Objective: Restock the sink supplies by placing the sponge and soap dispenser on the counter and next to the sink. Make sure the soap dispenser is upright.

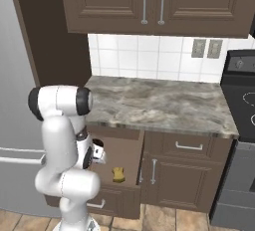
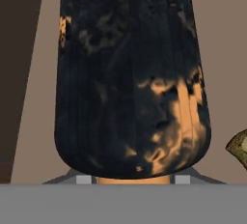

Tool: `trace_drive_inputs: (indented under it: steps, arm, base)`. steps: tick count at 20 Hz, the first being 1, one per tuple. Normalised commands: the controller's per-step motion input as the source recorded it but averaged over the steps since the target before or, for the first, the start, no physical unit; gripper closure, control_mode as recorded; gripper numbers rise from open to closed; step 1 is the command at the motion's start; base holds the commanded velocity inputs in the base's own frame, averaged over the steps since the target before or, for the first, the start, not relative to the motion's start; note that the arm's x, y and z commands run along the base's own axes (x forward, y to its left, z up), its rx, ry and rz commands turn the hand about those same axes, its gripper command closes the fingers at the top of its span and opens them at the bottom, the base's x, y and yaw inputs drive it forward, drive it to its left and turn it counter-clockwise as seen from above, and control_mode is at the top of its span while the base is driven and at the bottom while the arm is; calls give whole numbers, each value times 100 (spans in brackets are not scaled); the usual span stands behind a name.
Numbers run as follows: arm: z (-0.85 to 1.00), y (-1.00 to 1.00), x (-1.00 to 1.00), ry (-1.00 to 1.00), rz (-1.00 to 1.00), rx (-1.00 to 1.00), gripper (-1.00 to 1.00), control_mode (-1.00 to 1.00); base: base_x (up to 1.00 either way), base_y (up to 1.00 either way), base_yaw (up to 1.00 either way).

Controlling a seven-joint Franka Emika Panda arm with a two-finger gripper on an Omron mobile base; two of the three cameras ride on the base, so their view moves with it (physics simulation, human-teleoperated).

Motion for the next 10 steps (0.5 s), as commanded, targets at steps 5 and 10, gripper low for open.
trace_drive_inputs:
  steps: [5,10]
  arm:
    - [98,-13,-58,-3,0,0,100,-100]
    - [79,-22,-72,0,0,5,100,-100]
  base:
    - [0,0,0]
    - [0,0,0]
